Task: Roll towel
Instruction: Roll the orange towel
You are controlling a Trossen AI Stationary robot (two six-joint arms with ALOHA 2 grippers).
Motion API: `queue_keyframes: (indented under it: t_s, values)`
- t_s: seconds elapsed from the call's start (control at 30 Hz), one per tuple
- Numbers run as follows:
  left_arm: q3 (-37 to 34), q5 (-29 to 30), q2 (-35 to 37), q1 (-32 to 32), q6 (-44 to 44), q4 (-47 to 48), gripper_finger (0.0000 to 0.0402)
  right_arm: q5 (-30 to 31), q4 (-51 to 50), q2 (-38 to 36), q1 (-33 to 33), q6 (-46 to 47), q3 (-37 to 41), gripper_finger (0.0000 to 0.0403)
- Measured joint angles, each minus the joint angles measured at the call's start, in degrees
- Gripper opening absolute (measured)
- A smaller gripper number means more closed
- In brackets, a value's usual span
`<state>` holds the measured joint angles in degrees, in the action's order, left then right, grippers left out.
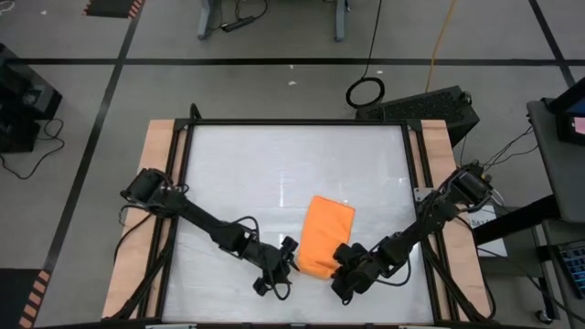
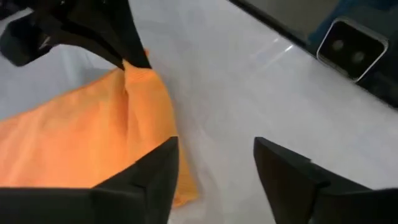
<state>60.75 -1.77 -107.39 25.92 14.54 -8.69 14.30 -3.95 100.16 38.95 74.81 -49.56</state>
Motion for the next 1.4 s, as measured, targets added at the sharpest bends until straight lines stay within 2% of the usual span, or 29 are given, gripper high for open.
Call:
queue_keyframes:
  t_s: [0.1,0.37,0.6,0.73,0.83,0.93,1.03,1.1,1.27,1.4]
  values:
    - [0.0,0.7,-0.9,0.1,2.6,-1.4,0.0228,-0.8,0.0,0.0,-0.3,0.0,0.0,0.0002]
    - [0.0,0.8,-4.4,-2.2,3.8,-1.9,0.0218,-0.9,-0.1,0.0,-0.4,0.0,0.0,0.0002]
    - [0.0,0.9,-6.4,-4.7,2.2,-3.0,0.0216,-0.9,-0.2,0.0,-0.4,0.0,0.0,0.0004]
    - [0.0,1.0,-6.7,-6.2,-2.4,-2.1,0.0213,-0.9,0.1,0.0,-0.4,0.0,0.0,0.0005]
    - [0.1,0.9,-6.7,-7.2,-4.8,-1.2,0.0185,-0.8,1.8,0.0,-0.4,-1.1,0.0,0.0008]
    - [0.1,-0.7,-6.7,-8.0,-5.2,-1.2,0.0124,-0.8,2.8,-0.3,-0.4,-2.4,-0.1,0.0023]
    - [0.1,-3.2,-6.7,-8.4,-5.3,-1.0,0.0048,0.5,2.4,-1.7,-0.1,-5.3,-0.1,0.0059]
    - [0.1,-5.4,-6.7,-8.6,-5.6,-1.0,0.0016,0.8,0.9,-3.5,0.2,-7.6,-0.1,0.0092]
    - [0.1,-14.0,-6.7,-9.4,-10.0,-1.1,0.0015,1.6,-5.3,-9.6,1.8,-12.2,-0.1,0.0165]
    - [0.0,-21.9,-6.7,-10.5,-15.2,-3.0,0.0013,5.4,-6.5,-12.9,5.6,-20.6,-0.1,0.0184]
